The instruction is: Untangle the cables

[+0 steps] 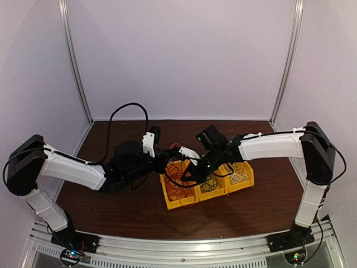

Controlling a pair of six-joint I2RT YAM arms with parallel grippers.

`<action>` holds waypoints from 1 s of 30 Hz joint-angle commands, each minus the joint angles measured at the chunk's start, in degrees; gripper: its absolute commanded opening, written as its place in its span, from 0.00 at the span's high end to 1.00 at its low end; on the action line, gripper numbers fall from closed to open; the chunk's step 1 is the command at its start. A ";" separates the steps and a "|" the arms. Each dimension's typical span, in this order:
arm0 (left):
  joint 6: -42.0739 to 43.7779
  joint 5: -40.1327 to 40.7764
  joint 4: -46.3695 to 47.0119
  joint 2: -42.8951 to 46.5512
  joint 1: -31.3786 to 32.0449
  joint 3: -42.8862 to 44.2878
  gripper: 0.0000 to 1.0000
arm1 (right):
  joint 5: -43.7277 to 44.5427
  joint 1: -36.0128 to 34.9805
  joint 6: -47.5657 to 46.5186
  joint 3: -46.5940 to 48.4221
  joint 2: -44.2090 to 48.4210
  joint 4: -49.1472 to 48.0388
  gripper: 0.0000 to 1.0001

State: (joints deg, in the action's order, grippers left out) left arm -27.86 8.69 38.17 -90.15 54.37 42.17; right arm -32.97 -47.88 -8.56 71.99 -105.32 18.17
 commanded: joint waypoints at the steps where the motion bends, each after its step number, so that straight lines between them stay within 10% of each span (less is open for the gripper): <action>1: -6.18 -4.03 23.25 -7.28 0.94 -2.93 1.00 | 2.62 0.00 3.41 -2.05 1.95 -3.18 1.00; 10: -4.16 -2.31 32.42 -12.77 1.18 -9.20 1.00 | 3.79 -0.16 3.85 -3.39 2.96 -4.95 1.00; 15: -6.01 -1.90 22.51 -10.08 1.89 -8.24 1.00 | 4.93 -1.63 3.18 -0.78 0.28 -3.15 1.00; 30: -6.45 11.51 4.40 6.20 7.56 -11.53 0.49 | 12.74 -4.42 4.42 0.60 -3.49 -1.93 0.99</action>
State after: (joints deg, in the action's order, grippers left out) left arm -35.68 15.33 43.55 -90.13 59.59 32.45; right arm -23.49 -52.34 -5.13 72.51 -108.44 16.03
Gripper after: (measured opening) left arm 0.478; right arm 0.022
